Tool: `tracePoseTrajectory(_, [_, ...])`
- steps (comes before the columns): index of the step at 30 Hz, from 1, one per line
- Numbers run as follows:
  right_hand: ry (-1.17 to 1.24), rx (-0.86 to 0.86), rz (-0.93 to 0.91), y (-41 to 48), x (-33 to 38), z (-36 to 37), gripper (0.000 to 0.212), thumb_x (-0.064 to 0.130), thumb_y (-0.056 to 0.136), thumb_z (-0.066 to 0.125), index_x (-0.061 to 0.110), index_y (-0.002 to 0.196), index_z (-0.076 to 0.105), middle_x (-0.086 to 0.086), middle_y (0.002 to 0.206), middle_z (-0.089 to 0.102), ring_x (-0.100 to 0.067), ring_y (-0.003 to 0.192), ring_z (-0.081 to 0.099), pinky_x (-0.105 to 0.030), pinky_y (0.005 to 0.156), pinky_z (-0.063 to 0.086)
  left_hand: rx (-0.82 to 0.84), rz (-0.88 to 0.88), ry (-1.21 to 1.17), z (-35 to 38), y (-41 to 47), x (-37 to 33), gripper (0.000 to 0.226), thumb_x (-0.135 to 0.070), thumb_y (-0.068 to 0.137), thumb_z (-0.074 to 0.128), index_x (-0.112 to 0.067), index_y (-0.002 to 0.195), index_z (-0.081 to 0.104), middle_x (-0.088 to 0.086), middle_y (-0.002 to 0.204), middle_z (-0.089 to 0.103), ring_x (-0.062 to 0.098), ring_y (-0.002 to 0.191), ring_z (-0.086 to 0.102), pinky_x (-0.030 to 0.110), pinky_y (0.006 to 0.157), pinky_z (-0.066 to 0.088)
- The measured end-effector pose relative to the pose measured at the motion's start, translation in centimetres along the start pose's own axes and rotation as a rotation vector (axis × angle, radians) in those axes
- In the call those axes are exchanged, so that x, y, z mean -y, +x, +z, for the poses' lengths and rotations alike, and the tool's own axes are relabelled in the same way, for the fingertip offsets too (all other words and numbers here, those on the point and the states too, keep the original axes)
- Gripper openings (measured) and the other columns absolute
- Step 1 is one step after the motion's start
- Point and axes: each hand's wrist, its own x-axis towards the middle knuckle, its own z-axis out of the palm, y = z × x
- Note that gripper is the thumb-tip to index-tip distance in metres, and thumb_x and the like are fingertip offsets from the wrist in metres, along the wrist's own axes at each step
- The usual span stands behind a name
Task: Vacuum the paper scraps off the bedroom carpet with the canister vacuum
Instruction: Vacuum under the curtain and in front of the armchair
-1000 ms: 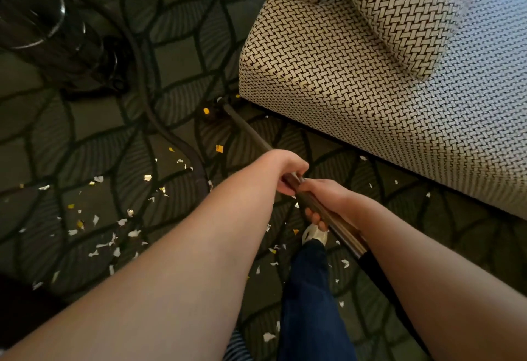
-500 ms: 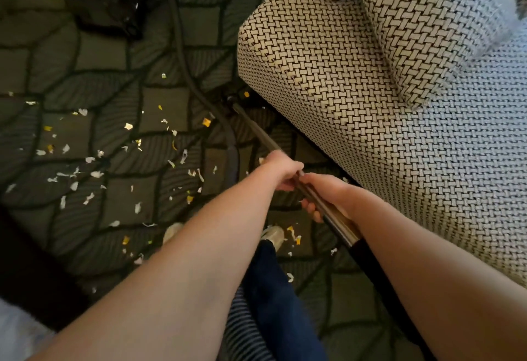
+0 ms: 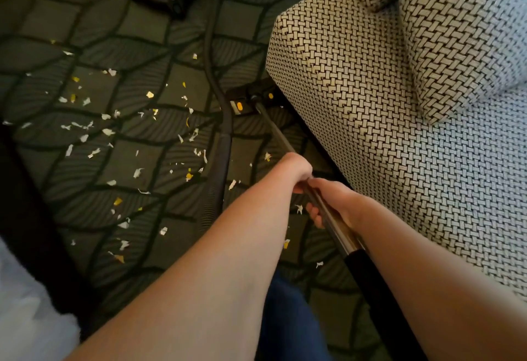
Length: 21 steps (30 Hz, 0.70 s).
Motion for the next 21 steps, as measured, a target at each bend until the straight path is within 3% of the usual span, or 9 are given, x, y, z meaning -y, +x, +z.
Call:
tracePoseTrajectory(8, [-0.013, 0.020, 0.063, -1.9, -3.3, -3.8, 0.044, 0.045, 0.102, 0.044, 0.007, 0.114, 0.060, -0.005, 0.062, 0.054, -0.013, 0.046, 0.048, -0.021, 0.039, 0.045, -0.002, -0.029, -0.087, 4.8, -1.2, 0.8, 0.015, -0.014, 0.093, 0.056, -0.005, 0.104, 0.058, 0.011, 0.096, 0.068, 0.021, 0.087, 0.070, 0.031, 0.082, 0.058])
tracePoseTrajectory(13, [-0.037, 0.037, 0.094, -2.4, -3.3, -6.9, 0.043, 0.046, 0.101, 0.044, 0.007, 0.104, 0.060, -0.005, 0.062, 0.054, -0.012, 0.047, 0.048, -0.020, 0.040, 0.045, -0.038, -0.061, -0.093, 7.4, -1.7, -0.7, 0.017, -0.015, 0.090, 0.059, -0.005, 0.104, 0.061, 0.009, 0.093, 0.070, 0.019, 0.084, 0.070, 0.030, 0.080, 0.058])
tracePoseTrajectory(21, [0.012, 0.097, 0.138, -3.8, -3.3, -8.1, 0.044, 0.045, 0.100, 0.048, 0.009, 0.122, 0.060, -0.006, 0.063, 0.054, -0.012, 0.048, 0.048, -0.022, 0.041, 0.046, -0.057, -0.101, -0.061, 8.5, -3.8, -1.6, 0.018, -0.017, 0.091, 0.058, -0.005, 0.104, 0.061, 0.010, 0.093, 0.068, 0.020, 0.087, 0.070, 0.030, 0.083, 0.057])
